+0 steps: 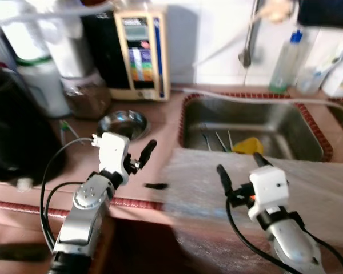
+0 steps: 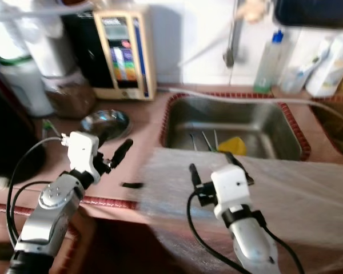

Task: Kitchen organization

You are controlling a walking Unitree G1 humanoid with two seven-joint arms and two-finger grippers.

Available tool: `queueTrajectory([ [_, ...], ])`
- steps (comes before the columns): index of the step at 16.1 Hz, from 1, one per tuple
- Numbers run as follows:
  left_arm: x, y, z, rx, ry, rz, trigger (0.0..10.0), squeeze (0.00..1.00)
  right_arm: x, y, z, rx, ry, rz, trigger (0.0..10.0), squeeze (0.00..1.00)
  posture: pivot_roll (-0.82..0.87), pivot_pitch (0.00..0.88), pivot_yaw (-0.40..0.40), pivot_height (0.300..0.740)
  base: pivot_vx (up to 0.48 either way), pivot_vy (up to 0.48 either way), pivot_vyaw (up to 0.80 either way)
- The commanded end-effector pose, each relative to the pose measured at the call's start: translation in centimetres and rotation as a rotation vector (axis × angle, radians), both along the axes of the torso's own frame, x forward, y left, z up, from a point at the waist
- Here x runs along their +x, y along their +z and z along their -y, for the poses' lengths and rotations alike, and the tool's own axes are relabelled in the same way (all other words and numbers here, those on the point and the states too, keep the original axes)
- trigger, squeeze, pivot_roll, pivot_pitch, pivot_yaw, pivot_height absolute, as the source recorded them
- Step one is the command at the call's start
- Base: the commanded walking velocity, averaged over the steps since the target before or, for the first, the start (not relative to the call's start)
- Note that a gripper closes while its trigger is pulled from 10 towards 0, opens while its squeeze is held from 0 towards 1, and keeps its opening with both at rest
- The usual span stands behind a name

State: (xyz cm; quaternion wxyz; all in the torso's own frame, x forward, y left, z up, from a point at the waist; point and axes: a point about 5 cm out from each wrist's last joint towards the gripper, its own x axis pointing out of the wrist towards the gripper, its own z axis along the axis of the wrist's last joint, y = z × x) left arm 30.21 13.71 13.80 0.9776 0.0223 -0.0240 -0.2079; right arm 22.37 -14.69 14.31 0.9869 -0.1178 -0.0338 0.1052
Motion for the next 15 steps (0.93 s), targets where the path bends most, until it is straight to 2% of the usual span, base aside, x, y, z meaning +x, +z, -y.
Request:
queueTrajectory([
  [1,-0.2,0.2,-0.6,0.01,0.013,0.012,10.0,0.0,0.0,0.4,-0.5,0.008,0.016,0.017,10.0,0.0,0.0,0.0,0.063,0.74,0.0,0.0,0.0],
  [9,0.1,0.3,-0.4,0.009,0.01,0.018,10.0,0.0,0.1,0.4,-0.4,0.001,0.021,0.022,10.0,0.0,0.0,0.0,0.061,0.74,0.0,0.0,0.0],
  [11,1.1,0.3,-0.2,-0.016,0.027,-0.006,10.0,0.0,0.2,0.5,-0.6,-0.001,0.027,0.028,10.0,0.0,0.0,0.0,0.061,0.74,0.0,0.0,0.0],
  [13,3.1,1.0,0.3,-0.054,0.052,-0.007,10.0,0.0,0.1,1.0,-1.3,-0.001,0.067,0.034,10.0,0.0,-0.01,0.0,0.063,0.74,0.0,0.0,0.0],
  [15,4.8,0.3,0.9,-0.081,0.086,-0.072,10.0,0.0,-0.5,1.4,-2.3,0.02,0.134,0.018,10.0,0.0,-0.04,0.0,0.072,0.74,0.0,0.0,0.0],
])
